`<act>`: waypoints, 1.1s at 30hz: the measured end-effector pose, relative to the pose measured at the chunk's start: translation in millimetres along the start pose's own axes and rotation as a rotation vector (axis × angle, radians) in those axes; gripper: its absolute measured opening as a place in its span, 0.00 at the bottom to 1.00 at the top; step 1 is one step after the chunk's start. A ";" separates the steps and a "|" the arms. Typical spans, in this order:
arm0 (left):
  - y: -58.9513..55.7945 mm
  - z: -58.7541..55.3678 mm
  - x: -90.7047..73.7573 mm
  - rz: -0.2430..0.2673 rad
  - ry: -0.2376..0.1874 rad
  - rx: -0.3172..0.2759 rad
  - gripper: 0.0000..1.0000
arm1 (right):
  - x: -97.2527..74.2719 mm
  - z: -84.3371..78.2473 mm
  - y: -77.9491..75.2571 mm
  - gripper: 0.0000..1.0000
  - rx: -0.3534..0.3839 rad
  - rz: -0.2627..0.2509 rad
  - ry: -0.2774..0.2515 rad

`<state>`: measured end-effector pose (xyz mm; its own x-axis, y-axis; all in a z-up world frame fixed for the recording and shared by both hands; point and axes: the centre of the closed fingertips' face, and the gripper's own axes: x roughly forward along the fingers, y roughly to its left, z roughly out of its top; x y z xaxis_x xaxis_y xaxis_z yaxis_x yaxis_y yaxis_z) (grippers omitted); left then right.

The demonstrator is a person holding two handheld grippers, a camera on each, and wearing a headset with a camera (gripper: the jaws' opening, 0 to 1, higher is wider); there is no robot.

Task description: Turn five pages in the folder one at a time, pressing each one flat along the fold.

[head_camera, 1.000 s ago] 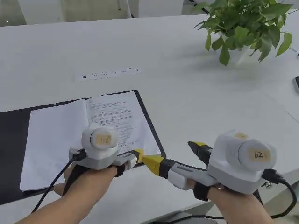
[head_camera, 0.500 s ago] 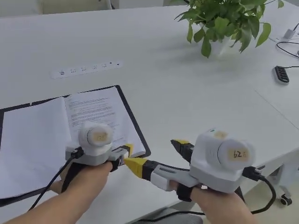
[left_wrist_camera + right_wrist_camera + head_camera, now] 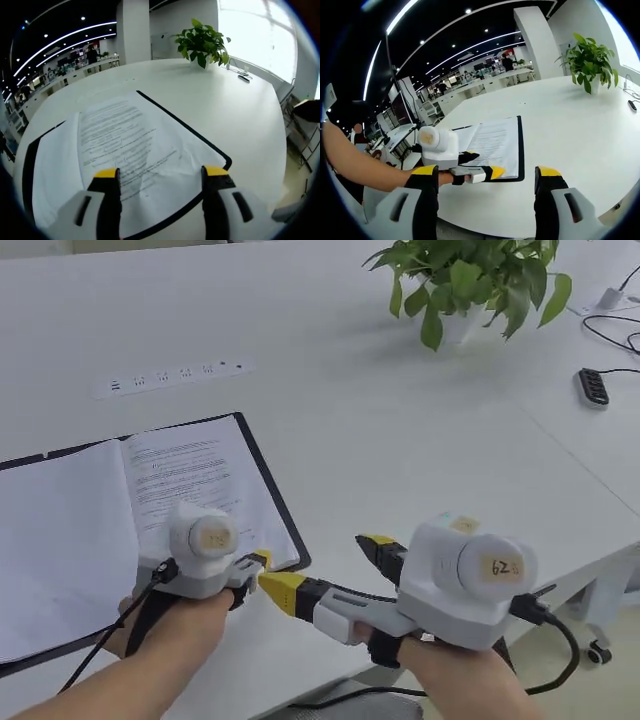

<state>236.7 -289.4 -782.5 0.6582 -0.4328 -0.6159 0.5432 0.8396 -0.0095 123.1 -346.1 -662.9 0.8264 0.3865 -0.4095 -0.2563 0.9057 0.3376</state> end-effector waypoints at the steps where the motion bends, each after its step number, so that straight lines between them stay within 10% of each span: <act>1: 0.2 -0.3 0.2 0.000 0.000 0.002 0.65 | 0.1 -0.6 -0.7 0.78 0.002 -0.001 0.002; 33: 18.8 -1.7 -0.8 0.001 -0.016 -0.004 0.28 | 7.3 -10.2 -4.0 0.76 0.023 0.002 0.033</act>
<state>245.5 -272.7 -783.5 0.6670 -0.4369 -0.6035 0.5402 0.8414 -0.0122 125.0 -345.2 -675.9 0.8090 0.3940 -0.4362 -0.2461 0.9010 0.3573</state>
